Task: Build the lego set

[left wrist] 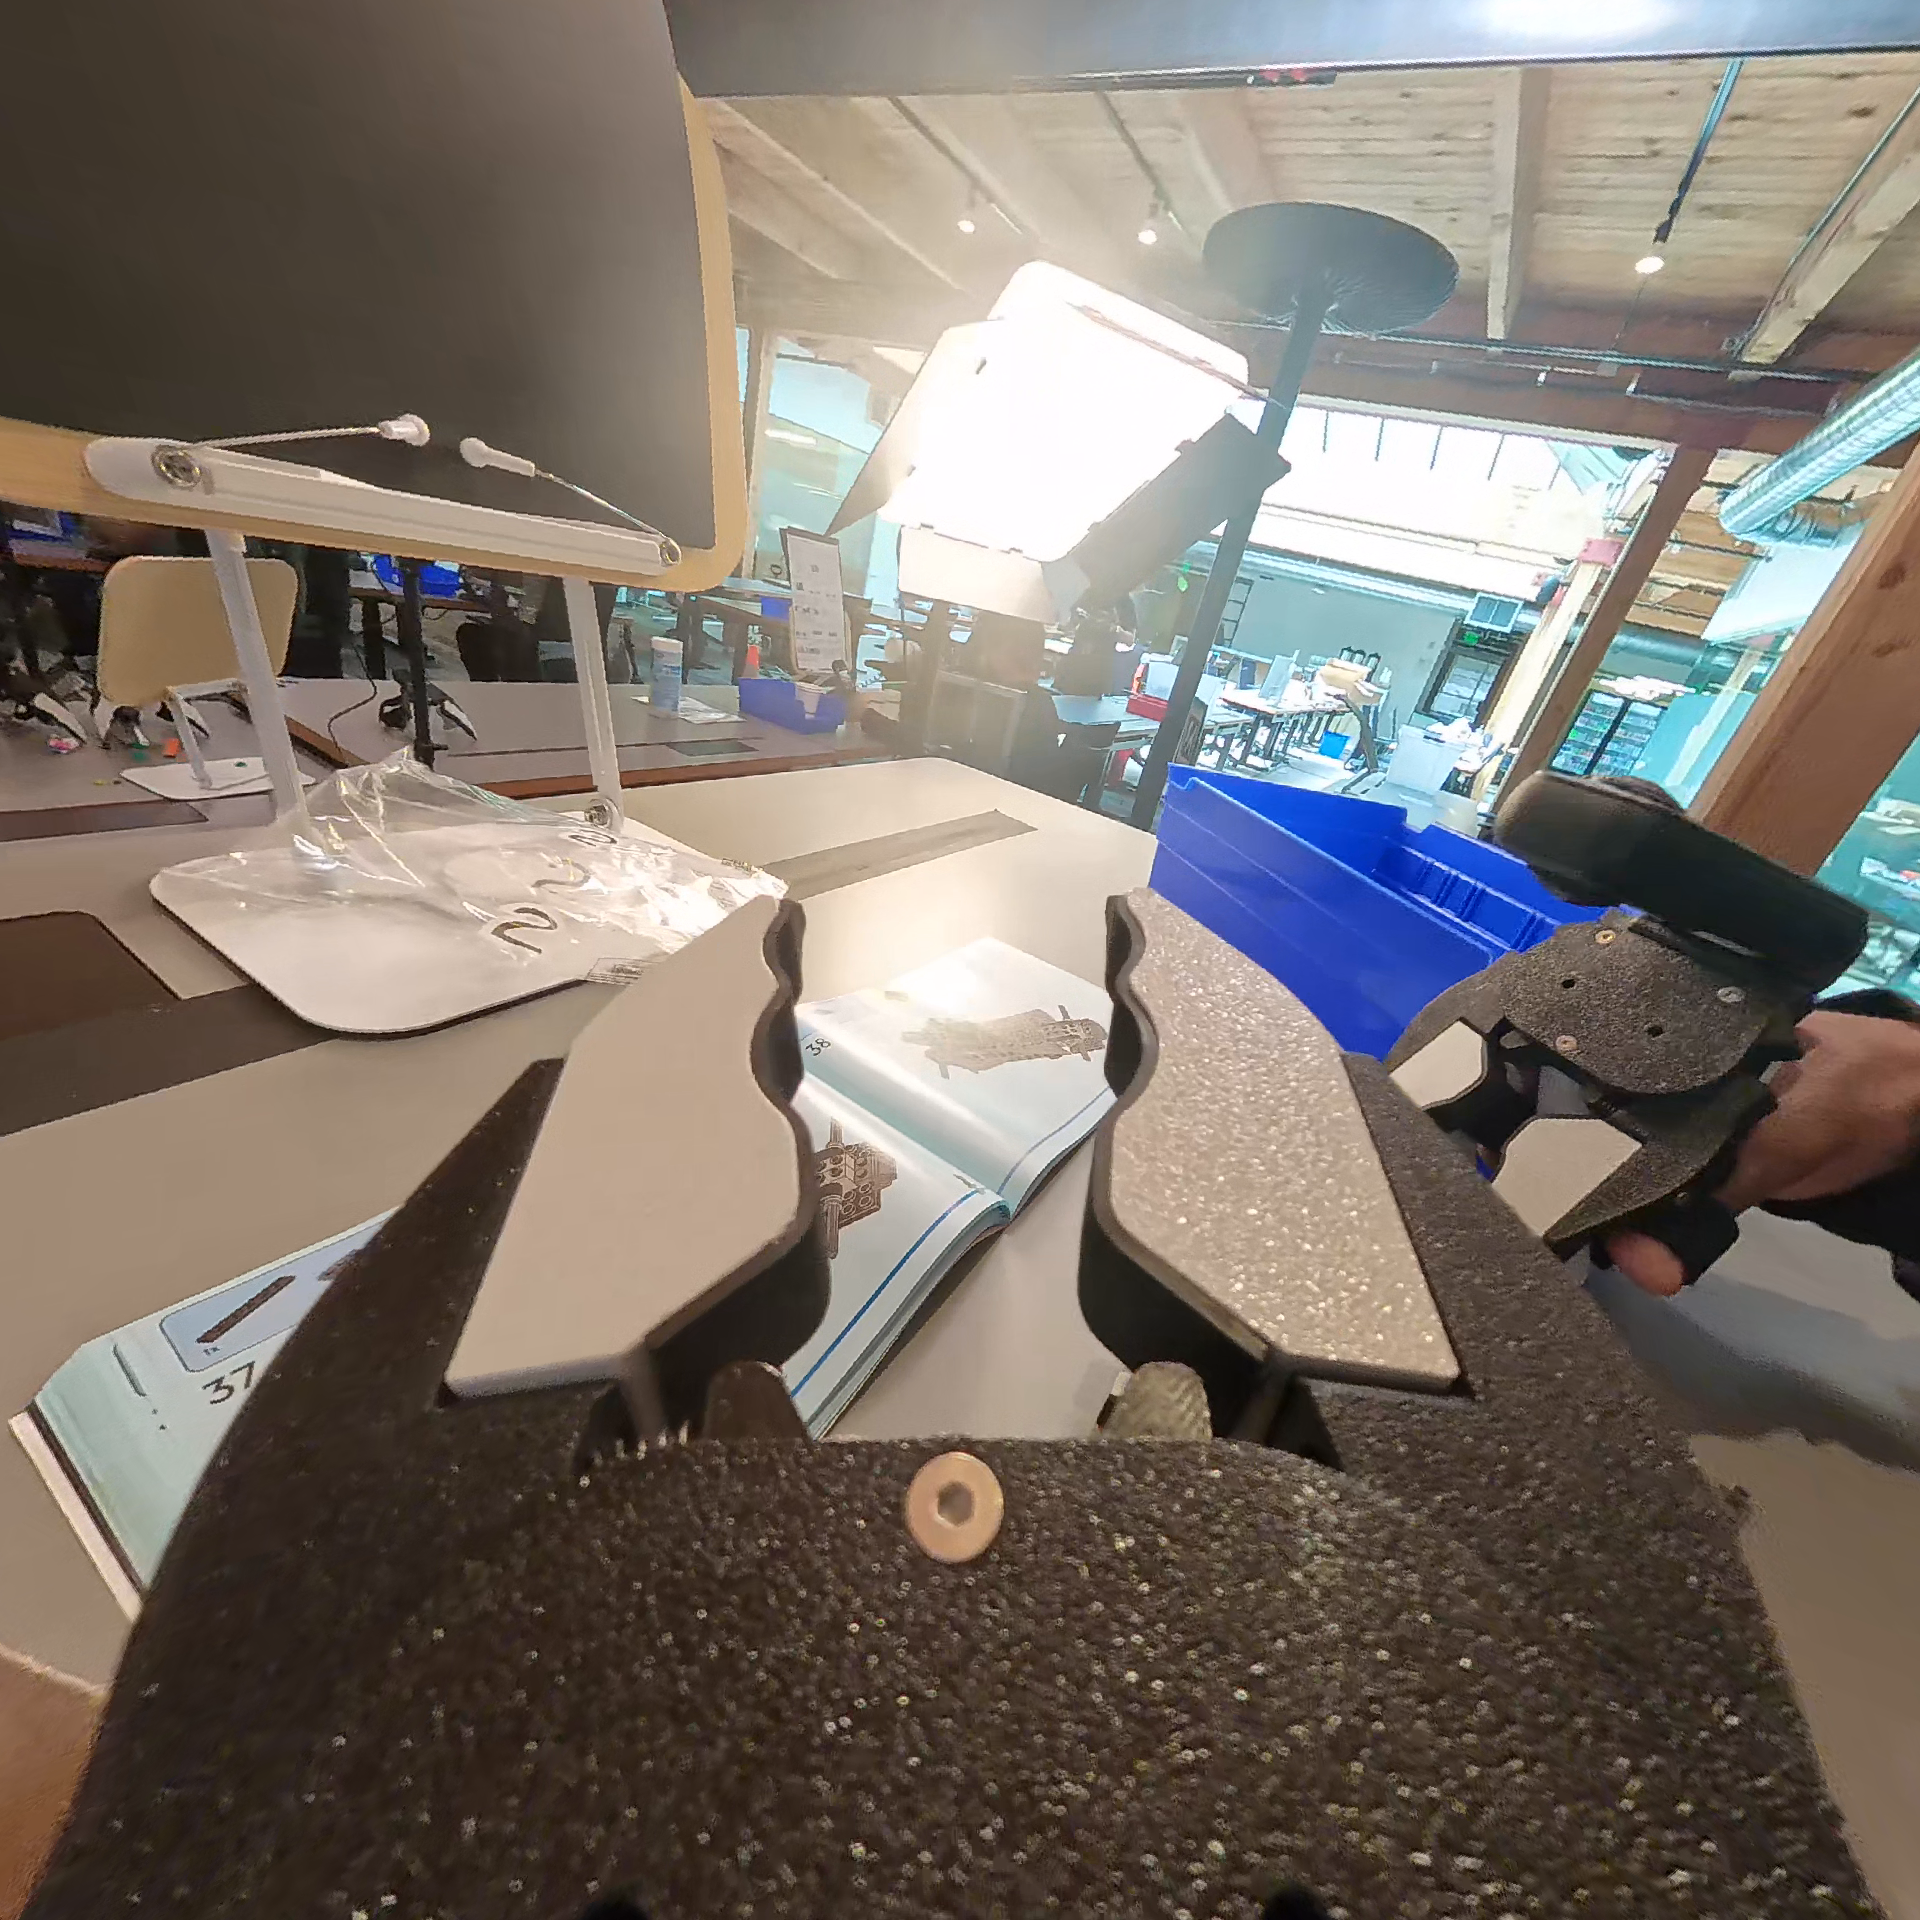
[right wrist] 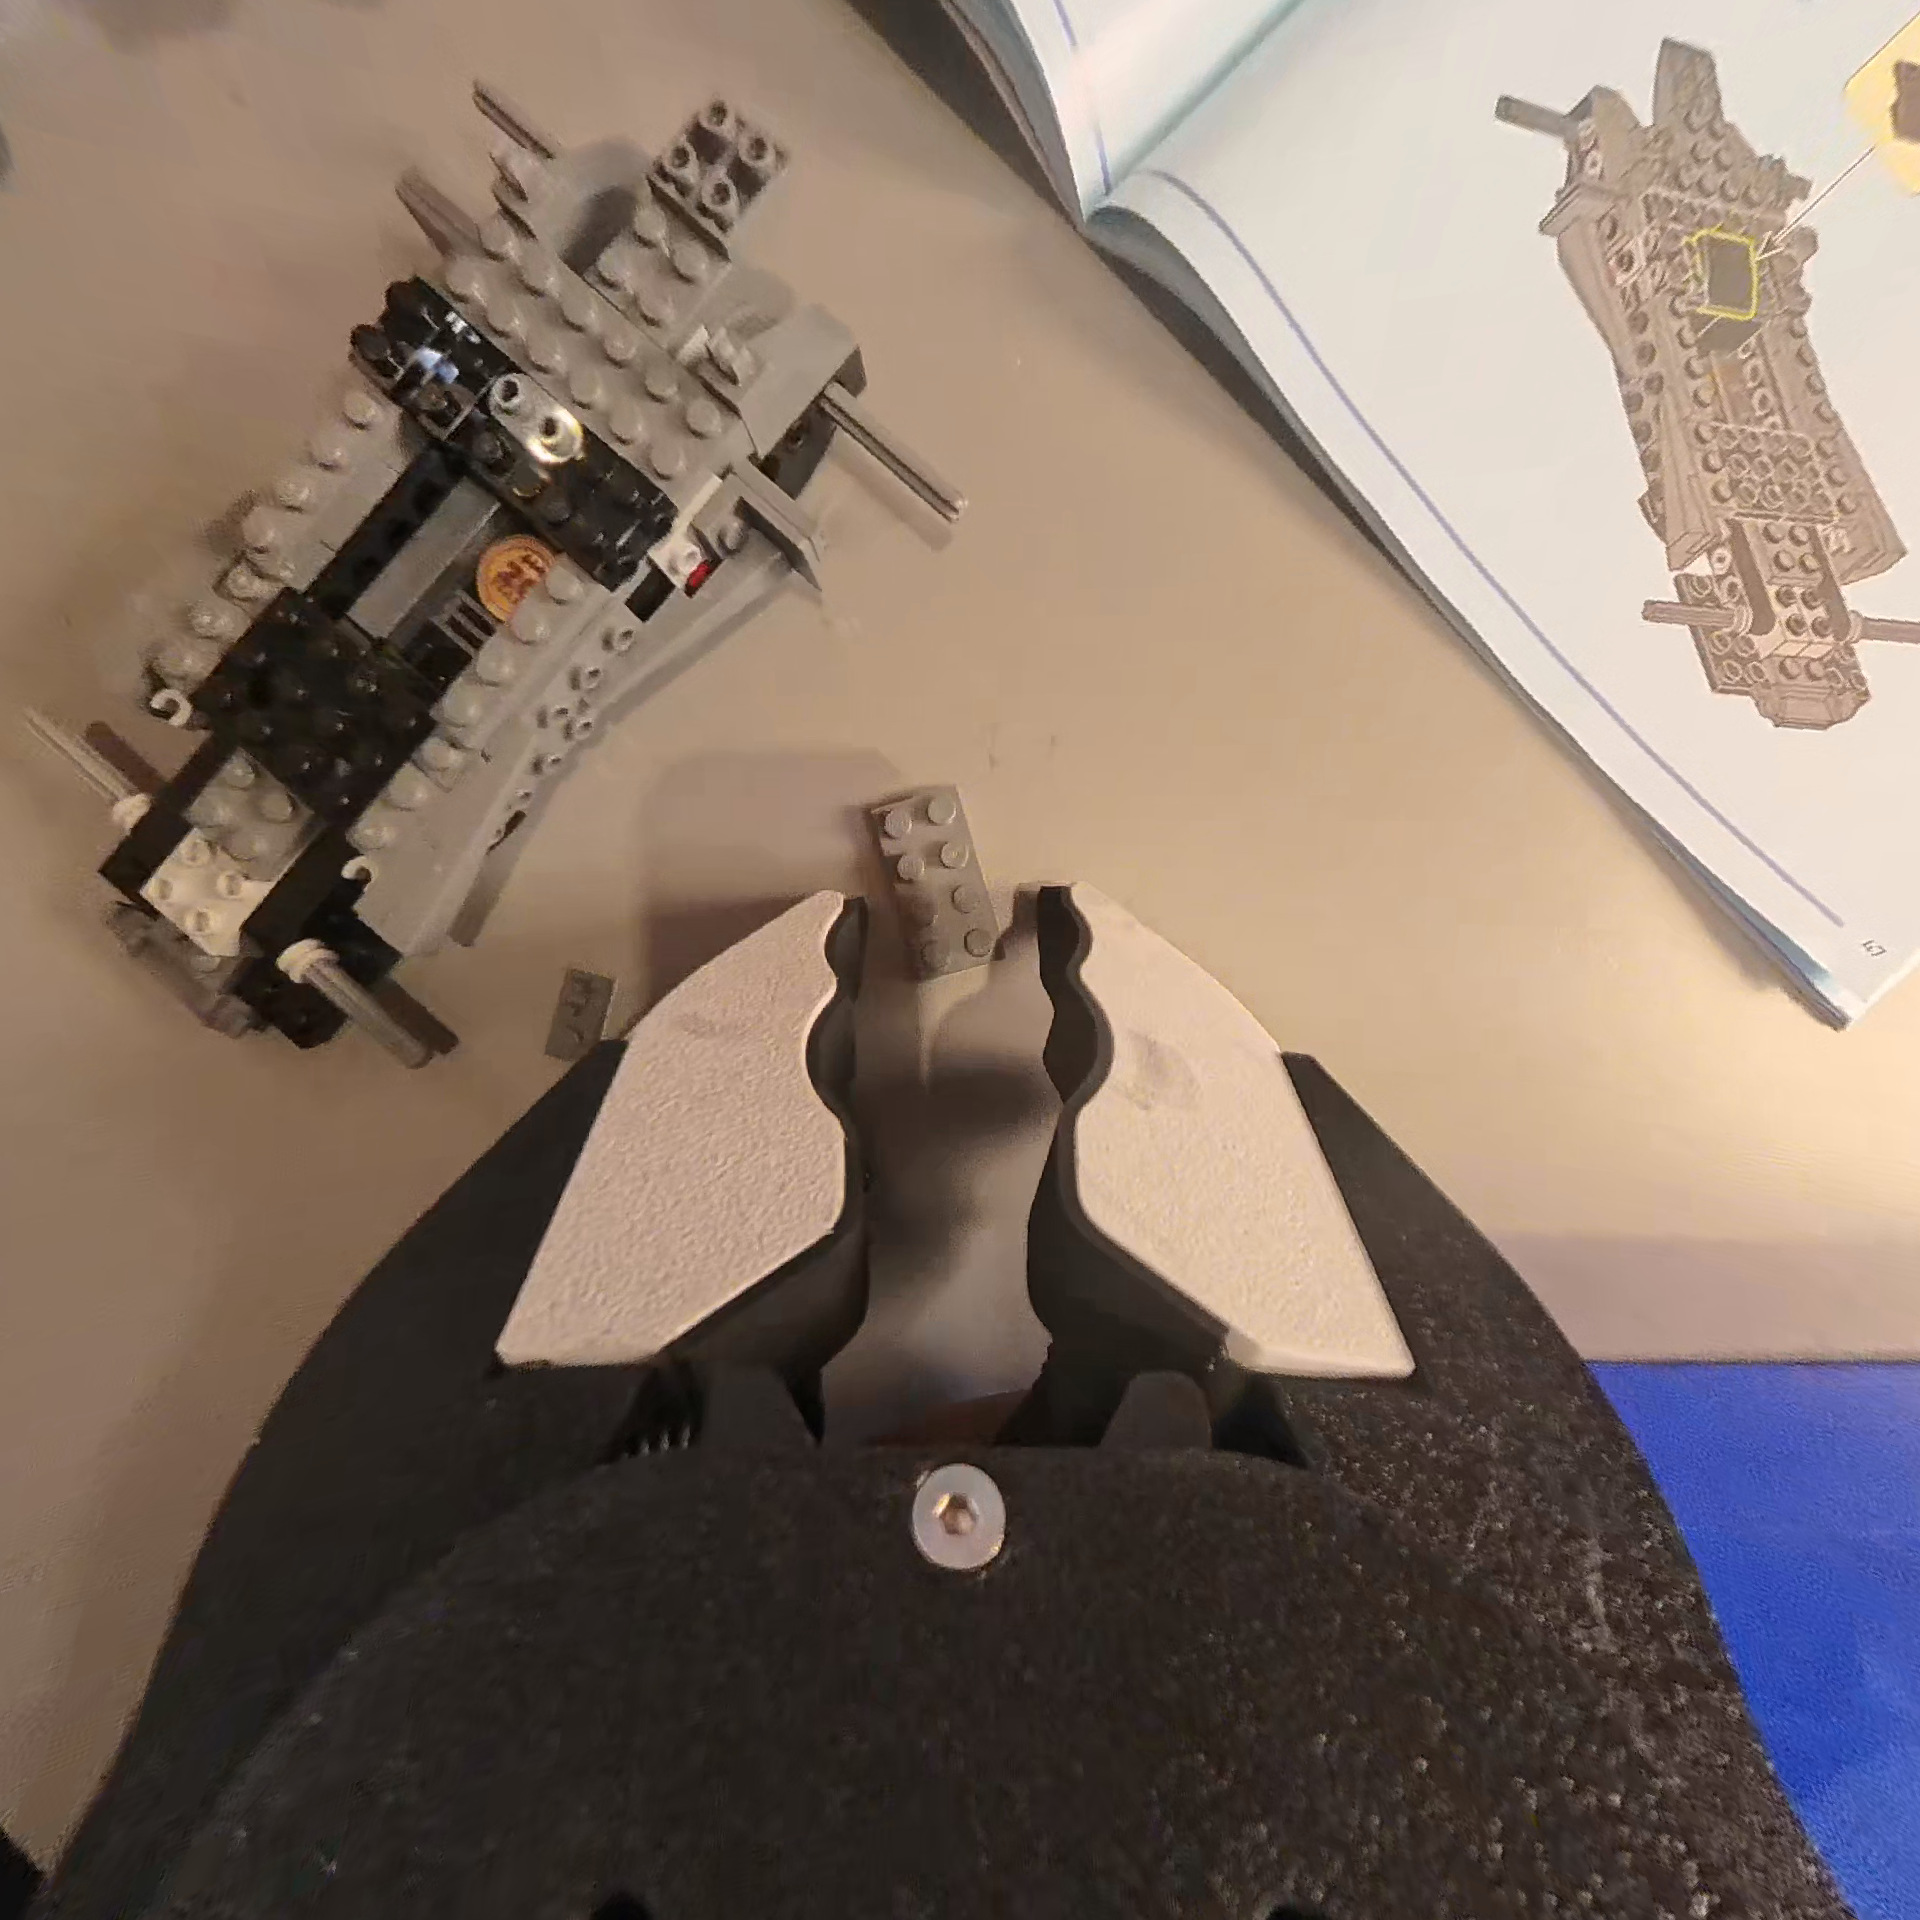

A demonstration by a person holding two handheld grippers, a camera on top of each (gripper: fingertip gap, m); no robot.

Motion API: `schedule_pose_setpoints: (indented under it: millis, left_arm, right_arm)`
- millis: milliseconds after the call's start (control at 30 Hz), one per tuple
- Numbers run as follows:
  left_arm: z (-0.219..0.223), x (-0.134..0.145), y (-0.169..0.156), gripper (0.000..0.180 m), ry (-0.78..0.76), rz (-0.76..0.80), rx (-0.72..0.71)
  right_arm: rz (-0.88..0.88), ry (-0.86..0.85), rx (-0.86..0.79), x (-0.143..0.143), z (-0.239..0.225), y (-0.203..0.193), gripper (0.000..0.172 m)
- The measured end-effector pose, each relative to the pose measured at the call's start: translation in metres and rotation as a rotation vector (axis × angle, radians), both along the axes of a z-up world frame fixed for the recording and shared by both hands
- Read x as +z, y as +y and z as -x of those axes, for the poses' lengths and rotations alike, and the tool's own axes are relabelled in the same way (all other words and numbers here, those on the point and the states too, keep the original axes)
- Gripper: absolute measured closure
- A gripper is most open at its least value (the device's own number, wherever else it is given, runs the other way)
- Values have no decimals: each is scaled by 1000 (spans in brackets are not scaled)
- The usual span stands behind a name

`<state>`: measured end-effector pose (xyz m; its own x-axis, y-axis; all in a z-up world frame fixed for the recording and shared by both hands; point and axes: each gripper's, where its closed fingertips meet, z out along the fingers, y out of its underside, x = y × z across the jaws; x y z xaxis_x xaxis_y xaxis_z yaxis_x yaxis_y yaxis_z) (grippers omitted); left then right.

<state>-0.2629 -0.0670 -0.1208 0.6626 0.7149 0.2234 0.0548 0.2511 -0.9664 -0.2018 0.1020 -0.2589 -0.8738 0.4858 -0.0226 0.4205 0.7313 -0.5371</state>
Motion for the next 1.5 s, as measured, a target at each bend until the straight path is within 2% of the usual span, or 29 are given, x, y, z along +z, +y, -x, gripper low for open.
schedule_pose_setpoints:
  millis: [100, 200, 400, 533, 700, 933, 1067, 1267, 1400, 1500]
  left_arm:
    - [0, 2, -2, 124, -9, -39, -8]
    - [0, 4, -2, 124, -12, -52, -11]
    - [0, 5, -4, 124, -13, -67, -9]
    - [-1, 8, -7, 124, -10, -85, -6]
    - [-1, 10, -9, 124, -6, -100, -1]
    - [-3, 11, -13, 124, 2, -94, 13]
    - [-3, 13, -18, 125, 6, -109, 21]
    - [-2, 15, -19, 125, 9, -119, 21]
    - [-2, 15, -17, 125, 8, -122, 14]
    - [-2, 16, -16, 125, 7, -126, 10]
  right_arm:
    - [-30, -16, -10, 0, 1, 1, 142]
    - [-38, -40, -14, 0, -1, -1, 155]
    - [-31, -39, -15, 2, -1, -2, 156]
    - [57, -32, -22, 23, 0, -9, 155]
    - [181, -37, 12, 55, -6, -47, 155]
    - [139, -29, -83, 47, -3, -87, 155]
    - [82, 9, -136, 36, 4, -89, 155]
    - [132, -9, -134, 39, -4, -91, 133]
    - [163, 6, -74, 43, -11, -88, 138]
    - [118, 1, -61, 34, -13, -83, 139]
